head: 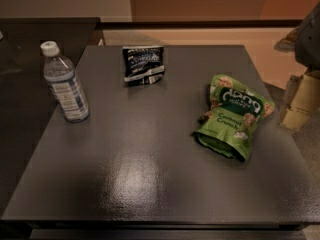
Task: Move green rice chip bag near blue plastic bottle
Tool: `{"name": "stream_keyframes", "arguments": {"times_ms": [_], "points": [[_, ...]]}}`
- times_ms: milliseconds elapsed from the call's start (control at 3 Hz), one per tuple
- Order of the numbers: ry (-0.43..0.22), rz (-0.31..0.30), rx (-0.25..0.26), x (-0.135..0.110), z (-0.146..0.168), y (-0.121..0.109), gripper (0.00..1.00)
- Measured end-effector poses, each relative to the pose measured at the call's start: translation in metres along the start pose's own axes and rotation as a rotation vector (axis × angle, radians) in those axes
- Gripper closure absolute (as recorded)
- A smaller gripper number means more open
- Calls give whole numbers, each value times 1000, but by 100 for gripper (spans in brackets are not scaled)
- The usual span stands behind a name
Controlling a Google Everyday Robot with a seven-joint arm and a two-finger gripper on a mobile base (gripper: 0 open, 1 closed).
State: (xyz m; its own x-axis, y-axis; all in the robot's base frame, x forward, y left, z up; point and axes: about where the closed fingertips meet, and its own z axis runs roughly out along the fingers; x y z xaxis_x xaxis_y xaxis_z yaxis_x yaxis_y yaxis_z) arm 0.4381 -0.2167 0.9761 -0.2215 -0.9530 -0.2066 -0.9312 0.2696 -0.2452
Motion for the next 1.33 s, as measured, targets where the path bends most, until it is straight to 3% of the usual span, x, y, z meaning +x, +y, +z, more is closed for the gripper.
{"name": "stream_keyframes", "arguments": {"times_ms": [667,1333], "points": [[-7,-30,9,-2,2,-1,0],[-86,-241,9,-21,33,-23,0]]}}
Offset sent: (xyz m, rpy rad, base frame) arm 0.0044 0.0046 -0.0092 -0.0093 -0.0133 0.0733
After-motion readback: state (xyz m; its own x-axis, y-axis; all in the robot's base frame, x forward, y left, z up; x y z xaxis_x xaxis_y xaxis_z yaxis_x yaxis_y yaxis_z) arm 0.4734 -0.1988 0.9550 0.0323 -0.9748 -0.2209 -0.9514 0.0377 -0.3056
